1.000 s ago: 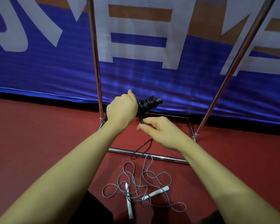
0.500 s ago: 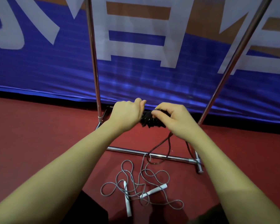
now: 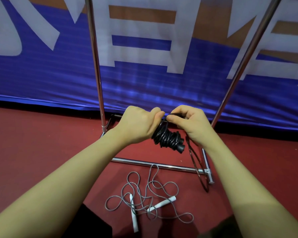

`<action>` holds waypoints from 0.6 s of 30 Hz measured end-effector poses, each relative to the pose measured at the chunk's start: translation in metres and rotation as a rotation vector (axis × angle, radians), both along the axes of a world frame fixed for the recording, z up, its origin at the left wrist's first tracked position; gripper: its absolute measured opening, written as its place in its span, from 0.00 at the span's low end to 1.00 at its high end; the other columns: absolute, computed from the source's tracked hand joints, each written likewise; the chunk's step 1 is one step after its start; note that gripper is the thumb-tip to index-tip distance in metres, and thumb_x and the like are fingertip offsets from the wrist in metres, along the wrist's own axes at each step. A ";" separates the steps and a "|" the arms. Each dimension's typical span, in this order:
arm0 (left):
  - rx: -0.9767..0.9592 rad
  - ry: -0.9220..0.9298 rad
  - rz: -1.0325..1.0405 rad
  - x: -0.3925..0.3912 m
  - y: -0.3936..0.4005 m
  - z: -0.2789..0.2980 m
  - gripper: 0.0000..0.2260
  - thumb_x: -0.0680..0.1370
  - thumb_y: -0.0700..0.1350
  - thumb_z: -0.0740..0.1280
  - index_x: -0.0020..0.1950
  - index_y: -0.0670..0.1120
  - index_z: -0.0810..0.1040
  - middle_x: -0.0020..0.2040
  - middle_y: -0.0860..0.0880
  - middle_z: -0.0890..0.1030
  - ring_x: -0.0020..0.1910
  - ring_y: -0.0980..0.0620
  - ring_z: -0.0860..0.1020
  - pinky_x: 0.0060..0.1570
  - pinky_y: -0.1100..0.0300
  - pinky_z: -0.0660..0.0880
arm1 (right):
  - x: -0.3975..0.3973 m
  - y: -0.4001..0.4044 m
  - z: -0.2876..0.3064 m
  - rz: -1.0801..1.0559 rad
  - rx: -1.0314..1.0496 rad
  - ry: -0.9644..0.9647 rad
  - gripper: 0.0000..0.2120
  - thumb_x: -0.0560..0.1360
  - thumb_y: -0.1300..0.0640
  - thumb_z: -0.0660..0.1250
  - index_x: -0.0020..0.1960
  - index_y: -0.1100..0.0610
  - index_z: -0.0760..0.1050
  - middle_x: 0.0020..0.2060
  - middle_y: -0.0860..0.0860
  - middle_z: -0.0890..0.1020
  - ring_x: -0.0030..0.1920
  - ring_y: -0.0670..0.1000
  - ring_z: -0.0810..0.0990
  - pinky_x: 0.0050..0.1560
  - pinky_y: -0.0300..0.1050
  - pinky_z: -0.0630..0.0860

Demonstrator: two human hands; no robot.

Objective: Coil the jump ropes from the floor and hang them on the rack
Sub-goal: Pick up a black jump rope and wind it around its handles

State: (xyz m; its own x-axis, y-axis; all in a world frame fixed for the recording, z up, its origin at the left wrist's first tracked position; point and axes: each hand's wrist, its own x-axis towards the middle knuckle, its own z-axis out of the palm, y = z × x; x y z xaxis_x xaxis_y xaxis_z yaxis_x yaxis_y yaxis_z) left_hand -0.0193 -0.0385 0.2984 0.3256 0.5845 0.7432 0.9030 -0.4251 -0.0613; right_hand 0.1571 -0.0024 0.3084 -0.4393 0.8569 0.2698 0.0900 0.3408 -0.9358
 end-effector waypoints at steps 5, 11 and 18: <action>-0.070 -0.125 -0.121 0.002 -0.007 0.010 0.12 0.80 0.45 0.49 0.37 0.48 0.62 0.20 0.49 0.63 0.17 0.42 0.63 0.20 0.57 0.62 | 0.000 -0.003 0.002 0.055 -0.033 0.071 0.09 0.75 0.66 0.65 0.38 0.58 0.75 0.25 0.43 0.77 0.26 0.39 0.72 0.32 0.28 0.67; -0.267 -0.676 -0.187 0.002 -0.008 0.017 0.19 0.80 0.52 0.47 0.30 0.53 0.64 0.22 0.54 0.68 0.26 0.49 0.69 0.33 0.54 0.67 | -0.005 -0.004 -0.004 0.061 0.027 0.015 0.16 0.79 0.61 0.62 0.34 0.52 0.75 0.28 0.43 0.75 0.31 0.42 0.71 0.35 0.33 0.68; -0.445 -1.336 0.039 0.010 0.006 0.027 0.22 0.83 0.47 0.48 0.31 0.43 0.65 0.24 0.49 0.69 0.29 0.50 0.67 0.31 0.58 0.67 | -0.018 -0.007 -0.013 0.119 -0.072 -0.098 0.16 0.83 0.60 0.52 0.43 0.57 0.77 0.25 0.45 0.66 0.25 0.42 0.63 0.28 0.36 0.61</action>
